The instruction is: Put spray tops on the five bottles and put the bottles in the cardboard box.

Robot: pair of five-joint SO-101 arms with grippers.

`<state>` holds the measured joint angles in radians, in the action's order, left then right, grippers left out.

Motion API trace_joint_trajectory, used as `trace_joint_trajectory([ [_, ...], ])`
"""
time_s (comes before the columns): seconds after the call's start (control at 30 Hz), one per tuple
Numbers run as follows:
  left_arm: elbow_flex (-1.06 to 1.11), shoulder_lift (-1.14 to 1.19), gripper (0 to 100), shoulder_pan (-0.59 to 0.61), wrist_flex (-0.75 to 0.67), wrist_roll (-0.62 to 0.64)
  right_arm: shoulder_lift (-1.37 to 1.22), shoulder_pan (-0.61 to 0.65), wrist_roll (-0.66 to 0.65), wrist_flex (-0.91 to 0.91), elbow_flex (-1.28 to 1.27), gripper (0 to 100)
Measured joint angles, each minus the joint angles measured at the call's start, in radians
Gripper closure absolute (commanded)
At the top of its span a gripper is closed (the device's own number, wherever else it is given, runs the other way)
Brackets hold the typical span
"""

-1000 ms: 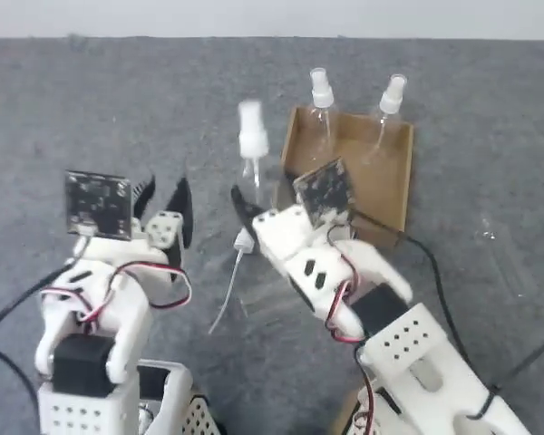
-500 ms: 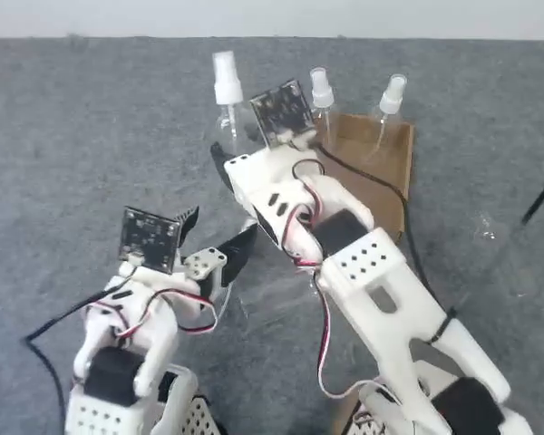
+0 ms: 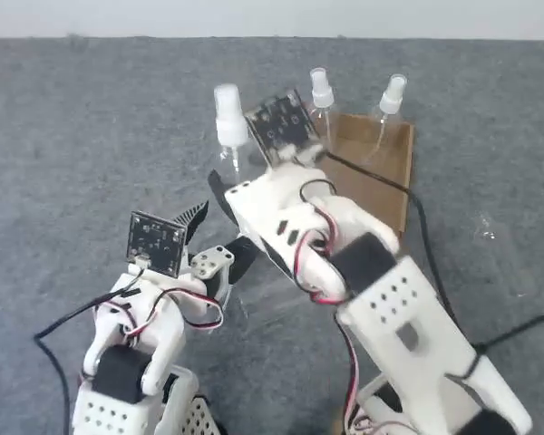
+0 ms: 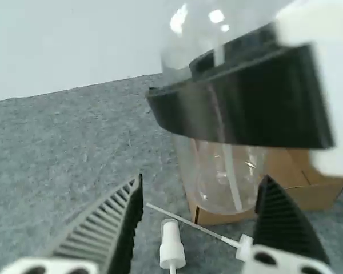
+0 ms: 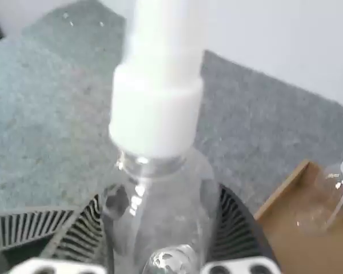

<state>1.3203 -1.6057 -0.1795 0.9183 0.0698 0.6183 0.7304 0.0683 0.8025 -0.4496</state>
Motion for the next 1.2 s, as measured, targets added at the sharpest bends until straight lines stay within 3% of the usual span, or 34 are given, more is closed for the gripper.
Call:
trace_joint_trajectory([
  [0.23, 0.000, 0.000, 71, -0.002, 0.000, -0.006, 0.071, 0.005, 0.000, 0.006, -0.034, 99.3],
  [0.53, 0.002, 0.008, 72, 0.011, 0.000, -0.006, 0.074, -0.104, 0.000, 0.077, -0.044, 99.3],
  [0.63, 0.002, 0.009, 76, 0.008, 0.000, -0.006, 0.074, -0.120, 0.000, 0.057, -0.066, 99.3],
  [0.9, 0.002, 0.009, 98, 0.008, 0.000, -0.006, 0.026, -0.295, 0.000, -0.255, -0.216, 99.3],
  [1.2, 0.071, 0.009, 99, 0.074, -0.041, -0.006, -0.252, -0.336, 0.000, -0.735, -0.370, 99.3],
])
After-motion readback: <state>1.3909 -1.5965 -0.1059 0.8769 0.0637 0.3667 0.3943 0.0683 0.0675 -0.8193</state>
